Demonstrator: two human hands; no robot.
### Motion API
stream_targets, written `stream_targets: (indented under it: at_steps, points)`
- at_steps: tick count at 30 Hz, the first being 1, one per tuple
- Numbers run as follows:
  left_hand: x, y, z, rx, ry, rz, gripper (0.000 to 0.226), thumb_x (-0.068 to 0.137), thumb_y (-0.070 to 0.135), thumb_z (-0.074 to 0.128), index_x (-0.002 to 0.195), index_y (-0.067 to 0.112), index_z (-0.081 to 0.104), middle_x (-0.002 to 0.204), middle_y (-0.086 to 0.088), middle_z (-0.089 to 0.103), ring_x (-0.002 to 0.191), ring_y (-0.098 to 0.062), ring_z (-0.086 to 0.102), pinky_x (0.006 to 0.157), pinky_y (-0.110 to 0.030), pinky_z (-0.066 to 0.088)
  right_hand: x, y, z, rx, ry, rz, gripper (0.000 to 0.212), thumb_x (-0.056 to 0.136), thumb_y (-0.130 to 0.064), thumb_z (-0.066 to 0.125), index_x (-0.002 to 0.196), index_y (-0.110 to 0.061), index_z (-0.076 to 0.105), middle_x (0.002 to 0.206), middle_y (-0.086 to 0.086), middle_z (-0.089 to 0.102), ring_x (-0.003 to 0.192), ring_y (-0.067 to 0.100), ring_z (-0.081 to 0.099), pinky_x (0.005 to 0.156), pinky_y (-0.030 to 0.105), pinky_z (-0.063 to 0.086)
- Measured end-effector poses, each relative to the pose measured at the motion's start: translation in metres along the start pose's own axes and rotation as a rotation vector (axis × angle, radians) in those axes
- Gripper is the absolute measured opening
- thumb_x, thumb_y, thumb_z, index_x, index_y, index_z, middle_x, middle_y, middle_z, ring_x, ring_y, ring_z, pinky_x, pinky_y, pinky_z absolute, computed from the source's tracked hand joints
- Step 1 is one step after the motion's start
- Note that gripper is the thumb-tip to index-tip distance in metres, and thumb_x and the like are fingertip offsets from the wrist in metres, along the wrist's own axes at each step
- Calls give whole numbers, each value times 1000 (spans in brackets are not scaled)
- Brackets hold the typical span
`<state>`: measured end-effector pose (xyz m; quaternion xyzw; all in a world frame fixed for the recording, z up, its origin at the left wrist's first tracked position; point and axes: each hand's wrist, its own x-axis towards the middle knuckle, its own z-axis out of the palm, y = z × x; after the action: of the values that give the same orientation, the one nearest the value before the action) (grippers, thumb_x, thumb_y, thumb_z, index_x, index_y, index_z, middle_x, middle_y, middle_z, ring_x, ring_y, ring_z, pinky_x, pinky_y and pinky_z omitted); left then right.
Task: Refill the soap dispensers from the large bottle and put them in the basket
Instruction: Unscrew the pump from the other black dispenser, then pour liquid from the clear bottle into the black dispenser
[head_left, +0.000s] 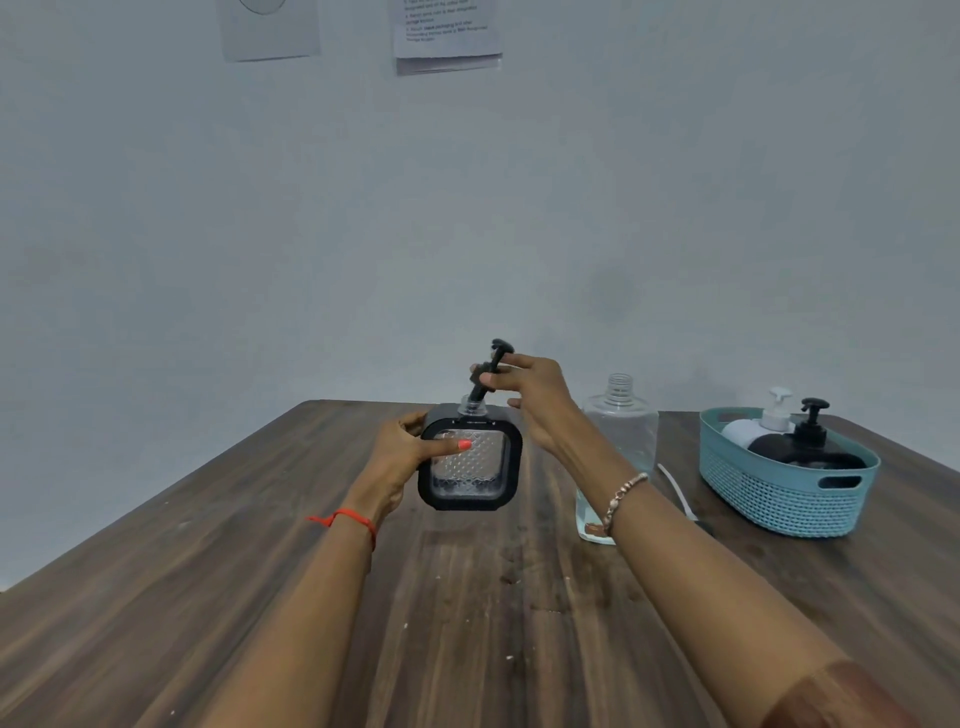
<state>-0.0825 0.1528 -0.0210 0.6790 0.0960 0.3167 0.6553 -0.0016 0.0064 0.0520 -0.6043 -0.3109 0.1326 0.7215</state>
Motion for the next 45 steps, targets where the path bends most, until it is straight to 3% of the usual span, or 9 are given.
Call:
stream_targets:
  at_steps: [6,10,16,20,27,31,35,41,45]
  points:
    - [-1,-6,-8,-10,112,-42,36,57,-3,83,82,14,64,65,8,73,58,-4,68,49,-15,51,2,-5,-7,124,293,-291,18,78,3,68,91,-9,66,83,3,64,82,15,58,71,26,48]
    - [0,-10,-19,-18,245,-60,36,57,-2,84,84,11,65,78,-1,69,61,-11,67,52,-22,52,-2,5,-10,-31,329,-429,19,72,-1,74,81,-17,69,78,-1,66,73,8,60,70,9,47]
    - [-1,-15,-27,-44,369,-55,44,58,1,85,96,5,65,87,-9,69,75,-23,66,69,-34,55,-14,60,-12,-529,73,-445,28,65,12,69,87,-4,68,95,12,65,88,19,59,79,26,50]
    - [1,-12,-24,-40,390,-39,50,57,3,87,102,5,66,92,-10,70,82,-26,67,75,-36,55,-20,107,-23,-934,-161,-403,21,72,15,56,89,2,60,99,17,57,95,27,53,74,16,32]
    - [5,-3,-17,-7,399,-18,44,56,6,88,92,12,64,86,-3,69,77,-20,67,67,-31,53,-29,127,-35,-1193,-377,-277,31,78,12,53,106,-1,56,117,13,43,104,27,48,90,36,44]
    - [6,-3,-10,8,401,-8,43,55,7,88,90,13,65,84,-3,69,77,-21,67,72,-35,55,-31,121,-35,-1223,-414,-283,44,79,14,48,121,-2,54,122,14,45,115,25,44,96,34,41]
    - [7,-3,-2,11,394,-5,40,54,7,89,87,14,65,82,-3,69,77,-22,67,74,-35,55,-37,105,-36,-1078,-272,-409,46,74,17,42,112,0,61,114,16,56,111,26,50,93,30,42]
    - [4,3,14,36,388,25,38,54,9,89,81,19,64,79,2,69,71,-14,66,69,-29,53,-45,67,-47,-788,118,-751,35,64,22,41,80,5,68,79,19,62,78,29,60,72,14,38]
    - [4,7,26,45,373,40,42,55,9,89,89,16,65,82,1,68,75,-17,66,72,-30,52,-45,44,-69,-642,515,-914,37,66,17,53,96,-1,65,96,15,53,99,17,45,90,24,39]
